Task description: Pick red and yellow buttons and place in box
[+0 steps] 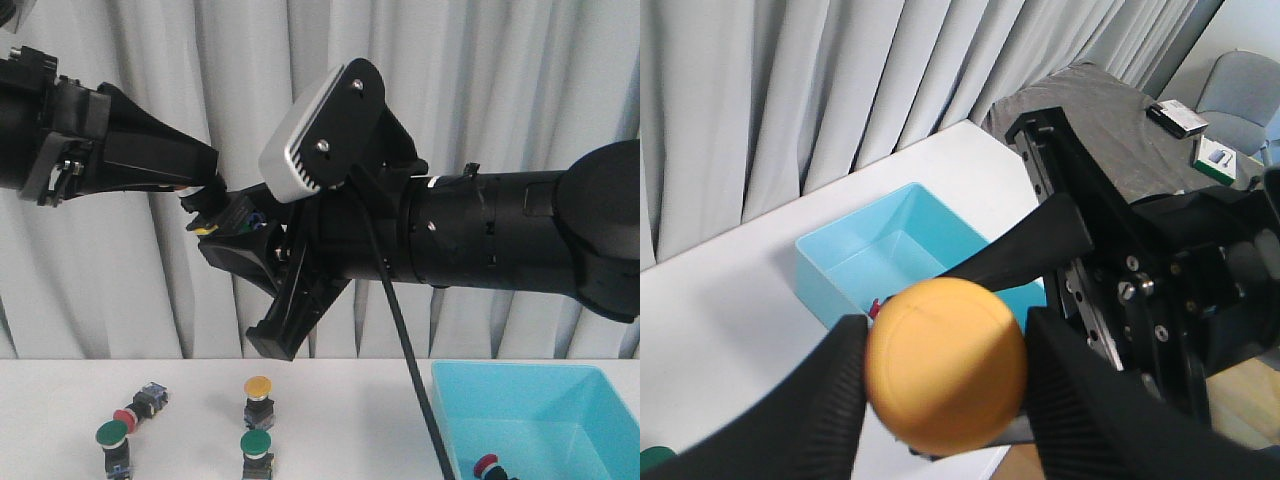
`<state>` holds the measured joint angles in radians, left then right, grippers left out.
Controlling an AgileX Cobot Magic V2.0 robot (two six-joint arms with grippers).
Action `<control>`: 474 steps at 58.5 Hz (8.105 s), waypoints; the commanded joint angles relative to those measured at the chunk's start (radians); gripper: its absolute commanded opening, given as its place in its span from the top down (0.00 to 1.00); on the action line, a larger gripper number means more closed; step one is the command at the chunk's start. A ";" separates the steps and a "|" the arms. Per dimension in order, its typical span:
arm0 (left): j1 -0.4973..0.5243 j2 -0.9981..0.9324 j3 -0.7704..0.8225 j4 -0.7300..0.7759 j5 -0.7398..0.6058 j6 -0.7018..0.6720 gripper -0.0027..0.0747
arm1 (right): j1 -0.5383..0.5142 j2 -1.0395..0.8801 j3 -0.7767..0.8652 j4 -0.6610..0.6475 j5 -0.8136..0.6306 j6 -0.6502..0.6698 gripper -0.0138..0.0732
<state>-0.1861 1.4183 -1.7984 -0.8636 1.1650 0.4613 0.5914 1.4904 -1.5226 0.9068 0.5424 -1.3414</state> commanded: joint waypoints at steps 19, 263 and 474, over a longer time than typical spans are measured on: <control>0.004 -0.029 -0.027 -0.058 -0.130 0.021 0.81 | 0.001 -0.031 -0.035 0.035 -0.040 -0.002 0.85; 0.005 0.040 -0.024 0.439 -0.071 -0.003 0.97 | -0.549 -0.234 0.192 -0.961 0.049 1.331 0.85; 0.143 -1.439 1.833 0.671 -1.250 -0.176 0.97 | -0.549 -1.033 0.834 -0.197 0.010 0.638 0.85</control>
<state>-0.0616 0.0124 0.0269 -0.1867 -0.0477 0.2945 0.0438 0.4493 -0.6658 0.6818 0.6085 -0.6933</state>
